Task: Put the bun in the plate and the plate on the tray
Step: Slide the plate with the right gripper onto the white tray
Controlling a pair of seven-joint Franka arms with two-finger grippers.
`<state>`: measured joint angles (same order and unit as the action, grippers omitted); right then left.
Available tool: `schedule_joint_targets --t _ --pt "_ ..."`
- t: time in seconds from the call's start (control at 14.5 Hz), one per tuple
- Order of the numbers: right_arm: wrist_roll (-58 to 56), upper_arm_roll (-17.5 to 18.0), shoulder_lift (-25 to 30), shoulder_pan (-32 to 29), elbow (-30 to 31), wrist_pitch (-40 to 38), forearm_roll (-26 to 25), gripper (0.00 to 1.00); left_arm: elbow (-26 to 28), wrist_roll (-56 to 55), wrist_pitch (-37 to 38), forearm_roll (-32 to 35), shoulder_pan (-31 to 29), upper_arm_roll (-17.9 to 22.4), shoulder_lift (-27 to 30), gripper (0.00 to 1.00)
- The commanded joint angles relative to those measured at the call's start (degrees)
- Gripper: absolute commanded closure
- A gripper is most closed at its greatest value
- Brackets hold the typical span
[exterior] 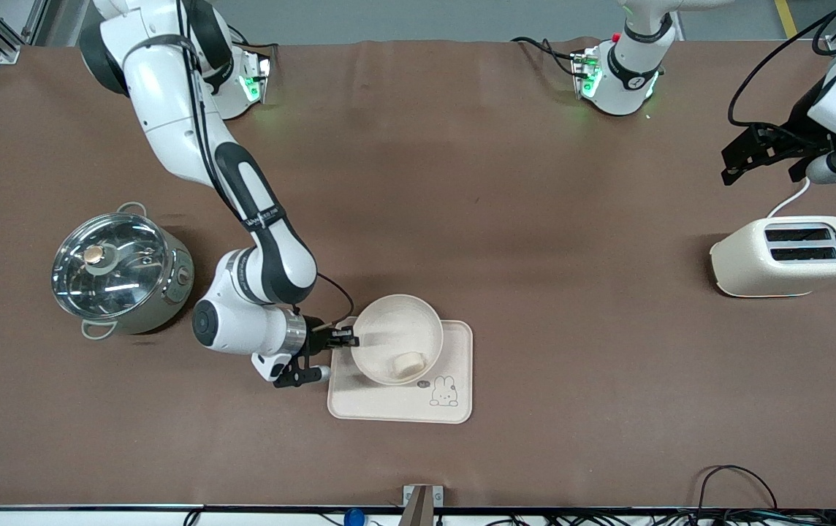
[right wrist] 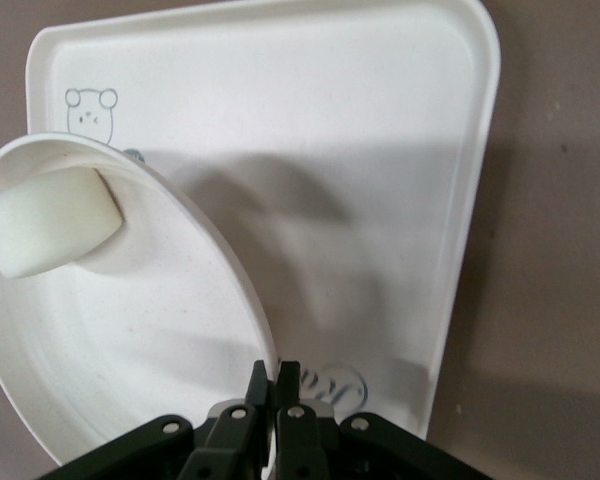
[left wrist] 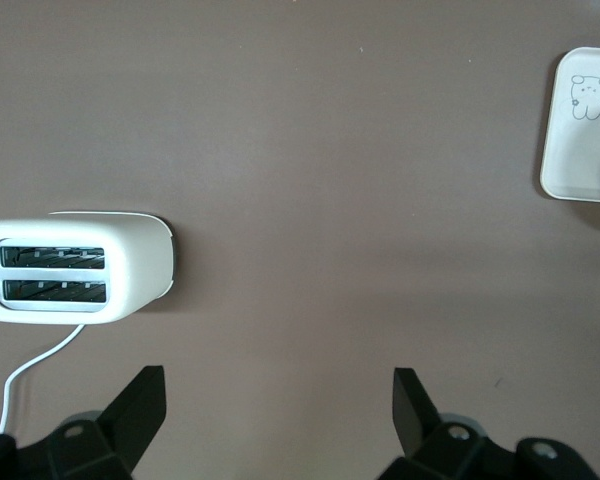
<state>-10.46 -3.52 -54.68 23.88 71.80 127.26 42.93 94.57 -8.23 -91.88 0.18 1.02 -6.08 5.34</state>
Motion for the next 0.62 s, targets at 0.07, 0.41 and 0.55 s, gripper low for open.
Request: schedule_joint_targets --t 0.07,0.41,0.55 --pt "7.4 0.2 -4.8 -0.2 -9.0 -4.0 -1.9 1.0 -0.1 5.7 0.9 -0.3 0.4 0.5 0.2 0.0" --pt "9.8 0.3 -6.9 -0.9 -12.6 -5.6 -3.7 1.0 -0.1 6.7 2.5 -0.1 0.5 0.4 0.1 0.0" --pt "10.0 0.2 -8.7 -0.9 -14.8 -5.6 -3.7 1.0 -0.1 6.7 2.6 0.0 0.5 0.4 0.1 0.0"
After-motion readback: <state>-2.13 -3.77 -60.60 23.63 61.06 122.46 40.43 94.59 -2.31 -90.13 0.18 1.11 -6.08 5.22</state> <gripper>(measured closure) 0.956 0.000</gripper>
